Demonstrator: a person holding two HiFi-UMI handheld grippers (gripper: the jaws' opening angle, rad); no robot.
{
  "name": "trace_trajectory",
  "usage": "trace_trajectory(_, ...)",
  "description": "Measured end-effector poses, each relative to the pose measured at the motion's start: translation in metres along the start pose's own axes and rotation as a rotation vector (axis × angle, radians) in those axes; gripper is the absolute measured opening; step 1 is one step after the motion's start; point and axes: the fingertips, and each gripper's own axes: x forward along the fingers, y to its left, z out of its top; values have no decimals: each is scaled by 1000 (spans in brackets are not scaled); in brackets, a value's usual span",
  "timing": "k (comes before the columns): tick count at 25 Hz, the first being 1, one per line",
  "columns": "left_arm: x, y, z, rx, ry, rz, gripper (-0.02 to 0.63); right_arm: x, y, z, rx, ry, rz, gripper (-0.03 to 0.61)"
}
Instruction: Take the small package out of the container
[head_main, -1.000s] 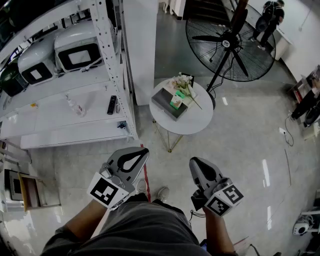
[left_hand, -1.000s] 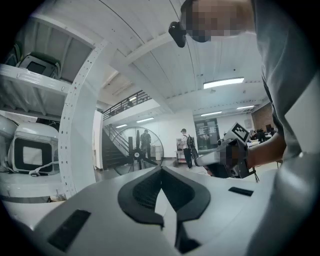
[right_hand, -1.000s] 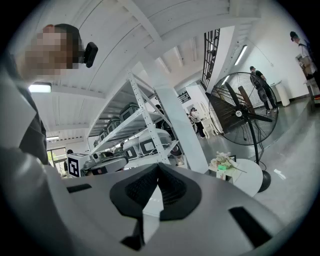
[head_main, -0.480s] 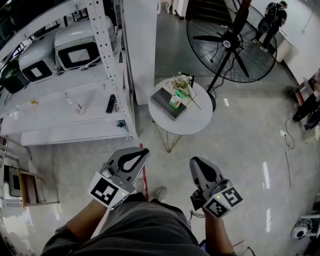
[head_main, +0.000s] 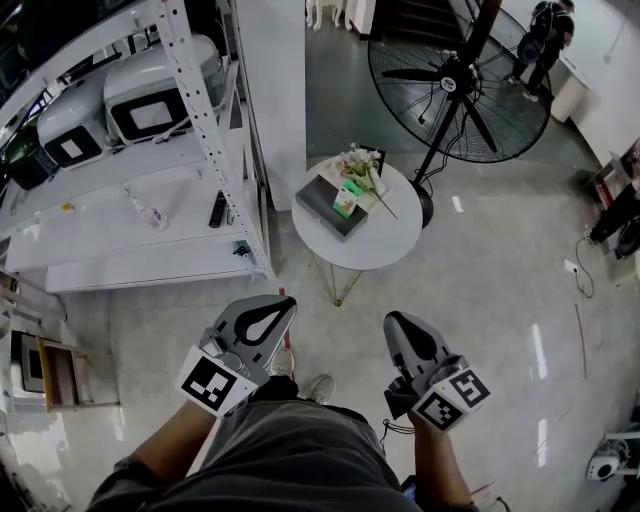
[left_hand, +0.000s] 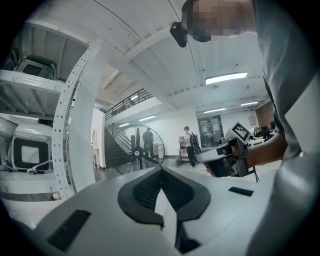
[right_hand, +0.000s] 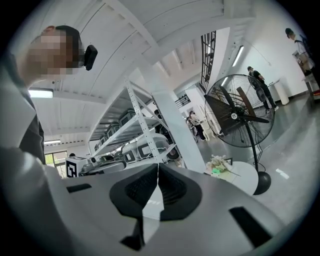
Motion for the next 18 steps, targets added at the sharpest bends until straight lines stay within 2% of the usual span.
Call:
trace_trajectory(12,34,28,-7,-11,-6,0,15,25,-35,6,7,4,-25,23)
trace_trajectory(18,66,67,-12,-25,2,-12,15,64,-62,10,15,23,-39,23)
